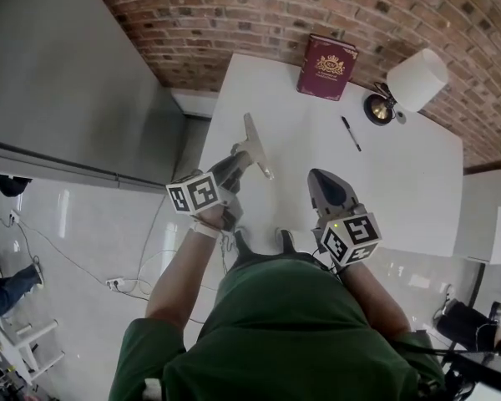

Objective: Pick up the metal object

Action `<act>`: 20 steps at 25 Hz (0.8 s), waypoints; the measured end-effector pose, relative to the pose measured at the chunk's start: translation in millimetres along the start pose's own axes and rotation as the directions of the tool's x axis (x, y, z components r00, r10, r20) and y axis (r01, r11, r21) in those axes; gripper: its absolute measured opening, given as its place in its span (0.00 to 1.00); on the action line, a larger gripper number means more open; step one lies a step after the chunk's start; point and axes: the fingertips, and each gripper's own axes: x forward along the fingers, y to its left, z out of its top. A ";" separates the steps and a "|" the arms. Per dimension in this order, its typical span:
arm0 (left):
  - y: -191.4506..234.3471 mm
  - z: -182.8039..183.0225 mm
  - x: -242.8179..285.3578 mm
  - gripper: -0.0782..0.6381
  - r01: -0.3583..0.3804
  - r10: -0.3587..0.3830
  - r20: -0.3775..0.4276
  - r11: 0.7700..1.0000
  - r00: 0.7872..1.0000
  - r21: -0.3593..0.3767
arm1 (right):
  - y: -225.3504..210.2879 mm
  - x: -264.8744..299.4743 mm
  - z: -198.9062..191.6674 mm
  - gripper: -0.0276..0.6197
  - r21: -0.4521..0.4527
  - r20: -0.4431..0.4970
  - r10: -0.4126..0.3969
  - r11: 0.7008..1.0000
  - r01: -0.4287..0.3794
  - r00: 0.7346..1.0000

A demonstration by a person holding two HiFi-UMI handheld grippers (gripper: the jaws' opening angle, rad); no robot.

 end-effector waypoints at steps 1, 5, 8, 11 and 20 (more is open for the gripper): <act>-6.3 4.1 -2.4 0.12 0.004 -0.004 0.013 1.000 1.000 0.015 | 1.2 2.3 1.8 0.05 -0.003 0.003 0.010 1.000 -0.010 1.000; -27.6 23.9 -15.7 0.12 -0.004 -0.004 0.085 0.996 0.996 0.093 | 5.4 9.1 7.2 0.05 -0.012 0.009 0.044 0.999 -0.044 0.999; -45.9 29.6 -24.9 0.12 0.005 -0.020 0.120 0.992 0.993 0.124 | 8.1 10.6 11.6 0.05 -0.018 0.017 0.066 0.998 -0.066 0.998; -61.9 33.2 -31.7 0.12 0.009 -0.031 0.148 0.989 0.989 0.147 | 7.8 10.8 15.9 0.05 -0.022 0.027 0.081 0.997 -0.080 0.996; -101.9 49.2 -50.4 0.12 0.034 -0.080 0.211 0.976 0.974 0.215 | 13.0 12.3 37.2 0.05 -0.064 0.075 0.107 0.993 -0.102 0.991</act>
